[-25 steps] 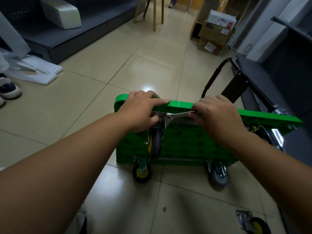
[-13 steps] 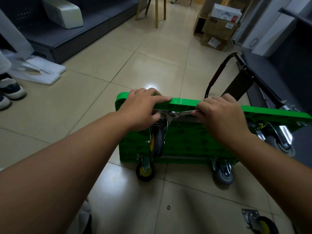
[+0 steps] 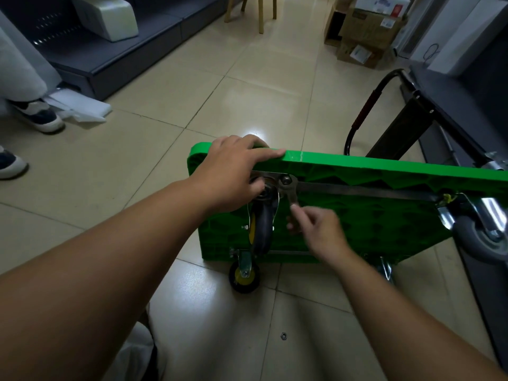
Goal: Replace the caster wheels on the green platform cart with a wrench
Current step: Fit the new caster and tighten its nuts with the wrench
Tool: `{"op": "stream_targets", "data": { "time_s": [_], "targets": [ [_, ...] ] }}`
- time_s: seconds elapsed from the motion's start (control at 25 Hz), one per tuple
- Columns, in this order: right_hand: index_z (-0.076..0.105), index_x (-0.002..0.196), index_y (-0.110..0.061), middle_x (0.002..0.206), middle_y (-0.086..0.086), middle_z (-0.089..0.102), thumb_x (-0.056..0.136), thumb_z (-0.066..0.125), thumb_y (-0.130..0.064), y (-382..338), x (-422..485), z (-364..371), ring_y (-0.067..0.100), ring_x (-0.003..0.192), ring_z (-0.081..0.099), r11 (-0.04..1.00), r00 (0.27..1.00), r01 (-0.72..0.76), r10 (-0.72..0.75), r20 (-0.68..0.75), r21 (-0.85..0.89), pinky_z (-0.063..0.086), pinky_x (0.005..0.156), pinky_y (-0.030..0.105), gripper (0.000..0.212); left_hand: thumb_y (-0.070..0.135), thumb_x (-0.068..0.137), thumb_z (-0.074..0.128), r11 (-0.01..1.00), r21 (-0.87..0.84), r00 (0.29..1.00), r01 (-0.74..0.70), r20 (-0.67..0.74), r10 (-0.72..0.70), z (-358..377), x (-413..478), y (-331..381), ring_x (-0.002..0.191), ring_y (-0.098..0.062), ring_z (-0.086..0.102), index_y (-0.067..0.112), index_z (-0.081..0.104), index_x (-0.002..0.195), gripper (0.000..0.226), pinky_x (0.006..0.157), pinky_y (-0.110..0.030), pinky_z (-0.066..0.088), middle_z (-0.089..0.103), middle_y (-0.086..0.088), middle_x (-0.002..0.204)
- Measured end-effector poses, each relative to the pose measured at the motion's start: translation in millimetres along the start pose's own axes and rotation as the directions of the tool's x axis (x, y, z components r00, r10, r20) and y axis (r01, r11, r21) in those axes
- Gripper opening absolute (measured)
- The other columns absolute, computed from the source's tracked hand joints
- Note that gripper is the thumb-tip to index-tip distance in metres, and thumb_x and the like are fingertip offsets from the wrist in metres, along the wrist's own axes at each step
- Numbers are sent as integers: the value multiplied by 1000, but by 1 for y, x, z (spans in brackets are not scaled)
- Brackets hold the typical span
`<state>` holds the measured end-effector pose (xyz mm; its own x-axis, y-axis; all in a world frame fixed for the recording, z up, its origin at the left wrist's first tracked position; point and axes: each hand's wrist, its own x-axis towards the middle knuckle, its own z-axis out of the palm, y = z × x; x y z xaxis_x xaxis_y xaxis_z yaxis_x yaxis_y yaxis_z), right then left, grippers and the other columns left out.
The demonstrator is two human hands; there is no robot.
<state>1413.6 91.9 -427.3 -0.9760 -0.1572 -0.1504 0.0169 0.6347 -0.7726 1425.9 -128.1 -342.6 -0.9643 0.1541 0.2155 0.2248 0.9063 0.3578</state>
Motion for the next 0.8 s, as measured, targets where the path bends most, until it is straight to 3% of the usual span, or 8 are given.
{"op": "stream_targets", "data": {
  "time_s": [0.12, 0.24, 0.32, 0.4, 0.48, 0.64, 0.72, 0.8],
  "targets": [
    [61, 73, -1, 52, -9, 47, 103, 51, -38, -2, -14, 41, 8, 49, 43, 954, 998, -55, 56, 5, 294, 35, 50, 25, 49, 30, 94, 61, 1000, -20, 1000, 15, 4, -15, -2, 0, 3, 126, -18, 42, 48, 41, 148, 60, 110, -37, 22, 50, 10, 137],
    [66, 79, -6, 64, 0, 58, 102, 53, -35, 19, -30, 39, 9, 59, 54, 938, 989, -74, 112, -96, 339, 43, 54, 20, 39, 30, 95, 62, 999, -42, 999, 18, 32, -17, -4, -1, 3, 127, -19, 41, 49, 40, 149, 61, 110, -39, 23, 49, 9, 138],
    [63, 74, -12, 63, -1, 55, 100, 58, -33, 49, -37, 14, 15, 60, 51, 991, 987, -90, 102, -126, 99, 42, 56, 26, 35, 31, 96, 62, 998, -51, 999, 20, 50, -18, -5, -2, 2, 128, -18, 40, 49, 39, 149, 61, 110, -38, 24, 48, 10, 139],
    [62, 72, -15, 61, -1, 55, 95, 65, -37, 69, -41, -21, 21, 61, 53, 960, 992, -48, 13, -125, -276, 42, 58, 35, 32, 31, 96, 61, 998, -57, 998, 17, 57, -14, -5, -2, 1, 128, -18, 39, 49, 38, 150, 61, 111, -38, 23, 48, 10, 140],
    [63, 76, -20, 66, -2, 59, 90, 69, -41, 55, -40, -54, 23, 64, 53, 808, 967, 127, -229, -109, -576, 39, 58, 33, 26, 31, 96, 61, 998, -58, 998, 20, 59, -16, -5, -3, 2, 129, -19, 39, 48, 39, 150, 61, 112, -39, 23, 48, 9, 140],
    [59, 83, -21, 70, -3, 59, 86, 72, -38, -41, -25, -100, 20, 64, 52, 398, 757, 410, -651, 63, -821, 36, 64, 30, 22, 32, 95, 61, 998, -62, 998, 22, 61, -19, -7, -3, 3, 129, -20, 39, 47, 40, 150, 60, 112, -39, 23, 48, 8, 140],
    [63, 83, -16, 70, 2, 64, 87, 72, -37, -76, -15, -110, 23, 62, 57, 227, 661, 458, -734, 159, -859, 41, 70, 34, 24, 31, 95, 61, 998, -63, 998, 22, 61, -18, -6, -2, 3, 128, -19, 39, 47, 40, 150, 60, 111, -38, 23, 48, 9, 140],
    [63, 83, -14, 70, 5, 66, 88, 71, -35, -93, -7, -110, 24, 62, 58, 108, 634, 426, -744, 211, -898, 40, 72, 36, 24, 31, 95, 60, 998, -61, 998, 26, 62, -22, -6, -2, 3, 129, -18, 38, 47, 40, 150, 60, 111, -38, 22, 48, 9, 140]
  ]
}}
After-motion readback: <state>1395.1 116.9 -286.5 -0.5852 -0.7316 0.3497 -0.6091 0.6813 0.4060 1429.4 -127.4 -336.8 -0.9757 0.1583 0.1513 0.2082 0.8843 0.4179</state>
